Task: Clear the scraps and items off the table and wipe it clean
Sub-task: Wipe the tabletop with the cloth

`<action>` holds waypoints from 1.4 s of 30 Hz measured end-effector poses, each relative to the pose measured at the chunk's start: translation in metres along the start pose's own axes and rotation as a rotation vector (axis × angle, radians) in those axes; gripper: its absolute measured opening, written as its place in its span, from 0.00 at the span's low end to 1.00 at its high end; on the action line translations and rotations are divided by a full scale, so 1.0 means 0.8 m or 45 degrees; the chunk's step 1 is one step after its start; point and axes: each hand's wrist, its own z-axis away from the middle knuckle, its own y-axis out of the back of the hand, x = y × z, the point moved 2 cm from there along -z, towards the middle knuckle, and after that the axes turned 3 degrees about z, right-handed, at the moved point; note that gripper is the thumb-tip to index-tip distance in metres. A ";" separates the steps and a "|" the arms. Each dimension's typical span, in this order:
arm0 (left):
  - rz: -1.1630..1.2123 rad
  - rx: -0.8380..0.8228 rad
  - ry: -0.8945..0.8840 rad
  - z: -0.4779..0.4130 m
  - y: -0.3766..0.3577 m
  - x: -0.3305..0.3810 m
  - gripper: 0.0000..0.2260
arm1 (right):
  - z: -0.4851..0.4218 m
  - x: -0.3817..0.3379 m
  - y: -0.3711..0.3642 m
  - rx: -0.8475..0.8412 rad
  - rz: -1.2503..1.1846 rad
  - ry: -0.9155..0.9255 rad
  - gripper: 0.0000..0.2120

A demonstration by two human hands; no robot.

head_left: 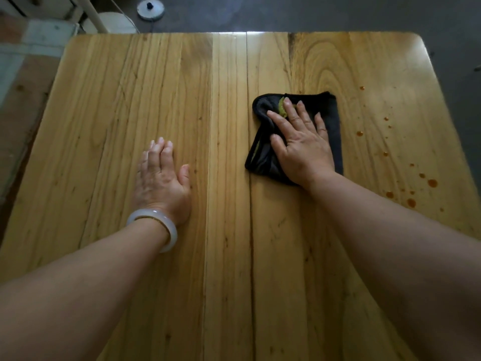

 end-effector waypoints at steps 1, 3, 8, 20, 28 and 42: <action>-0.005 0.005 -0.005 0.000 0.000 -0.001 0.24 | 0.002 -0.001 0.000 -0.010 -0.015 0.005 0.24; -0.021 0.011 -0.018 0.000 -0.001 -0.001 0.24 | 0.013 -0.004 0.001 -0.030 -0.042 0.030 0.24; -0.058 -0.079 -0.007 -0.004 -0.002 -0.005 0.25 | 0.076 -0.023 -0.007 -0.089 -0.088 0.247 0.25; 0.164 -0.173 -0.019 0.024 0.042 0.054 0.21 | 0.191 -0.006 -0.001 -0.026 -0.372 0.337 0.35; 0.422 -0.386 0.163 0.089 0.025 0.131 0.20 | 0.179 0.006 0.025 0.260 -0.754 0.024 0.03; 0.297 -0.464 0.241 0.104 0.071 0.141 0.38 | 0.153 0.007 0.115 0.034 -2.025 -0.535 0.08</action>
